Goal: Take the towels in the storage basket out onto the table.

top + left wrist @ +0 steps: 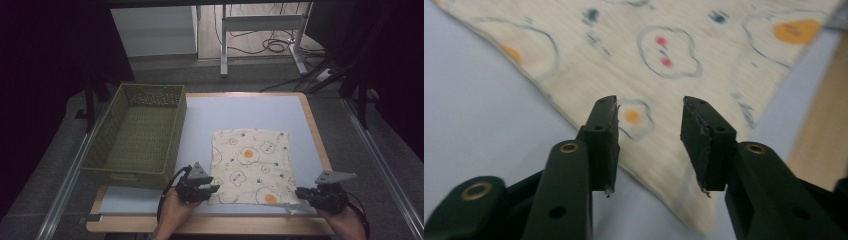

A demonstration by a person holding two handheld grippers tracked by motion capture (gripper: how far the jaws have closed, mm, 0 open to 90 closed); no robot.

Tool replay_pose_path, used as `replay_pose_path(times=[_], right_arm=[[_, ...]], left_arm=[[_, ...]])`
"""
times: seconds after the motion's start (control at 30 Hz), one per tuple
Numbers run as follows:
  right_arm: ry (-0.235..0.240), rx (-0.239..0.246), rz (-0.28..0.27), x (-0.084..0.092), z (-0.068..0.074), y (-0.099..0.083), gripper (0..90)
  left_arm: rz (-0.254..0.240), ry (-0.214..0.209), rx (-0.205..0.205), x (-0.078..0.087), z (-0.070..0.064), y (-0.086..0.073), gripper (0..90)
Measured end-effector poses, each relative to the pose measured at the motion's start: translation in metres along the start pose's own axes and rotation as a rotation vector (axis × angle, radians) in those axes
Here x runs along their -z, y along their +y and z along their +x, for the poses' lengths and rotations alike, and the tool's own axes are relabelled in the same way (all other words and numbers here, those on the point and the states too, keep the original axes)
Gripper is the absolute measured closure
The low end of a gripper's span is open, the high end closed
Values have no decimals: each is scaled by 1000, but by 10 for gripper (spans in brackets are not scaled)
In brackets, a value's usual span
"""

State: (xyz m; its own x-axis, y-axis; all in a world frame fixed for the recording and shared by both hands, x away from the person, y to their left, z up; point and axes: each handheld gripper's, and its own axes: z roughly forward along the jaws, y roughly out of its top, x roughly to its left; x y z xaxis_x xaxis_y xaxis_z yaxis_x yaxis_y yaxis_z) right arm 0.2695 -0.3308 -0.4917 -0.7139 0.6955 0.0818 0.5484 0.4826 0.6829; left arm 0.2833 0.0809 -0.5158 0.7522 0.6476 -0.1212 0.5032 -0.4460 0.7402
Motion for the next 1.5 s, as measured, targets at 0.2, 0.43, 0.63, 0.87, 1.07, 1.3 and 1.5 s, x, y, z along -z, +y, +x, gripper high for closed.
replay_pose_path(times=[0.2, 0.43, 0.63, 0.87, 1.07, 1.3, 1.5], right_arm=[[-56, -25, -17, -10, -26, 14, 674], [-109, -13, -36, -25, -42, 27, 560], [-157, 12, -36, -43, -53, 42, 535], [-147, -27, -15, -56, -79, 58, 547], [-158, -63, -35, -67, -101, 70, 656], [-193, -72, -66, -80, -116, 88, 716], [-208, -91, -58, -96, -129, 102, 715]], left_arm=[[-11, 76, 18, -15, 21, 21, 500], [-12, 109, 45, -30, 40, 34, 452], [-31, 137, 28, -44, 55, 50, 421], [-28, 189, 40, -61, 78, 64, 493], [-25, 202, 71, -75, 97, 73, 537], [-30, 235, 107, -82, 116, 80, 570], [-32, 259, 122, -89, 128, 83, 579]])
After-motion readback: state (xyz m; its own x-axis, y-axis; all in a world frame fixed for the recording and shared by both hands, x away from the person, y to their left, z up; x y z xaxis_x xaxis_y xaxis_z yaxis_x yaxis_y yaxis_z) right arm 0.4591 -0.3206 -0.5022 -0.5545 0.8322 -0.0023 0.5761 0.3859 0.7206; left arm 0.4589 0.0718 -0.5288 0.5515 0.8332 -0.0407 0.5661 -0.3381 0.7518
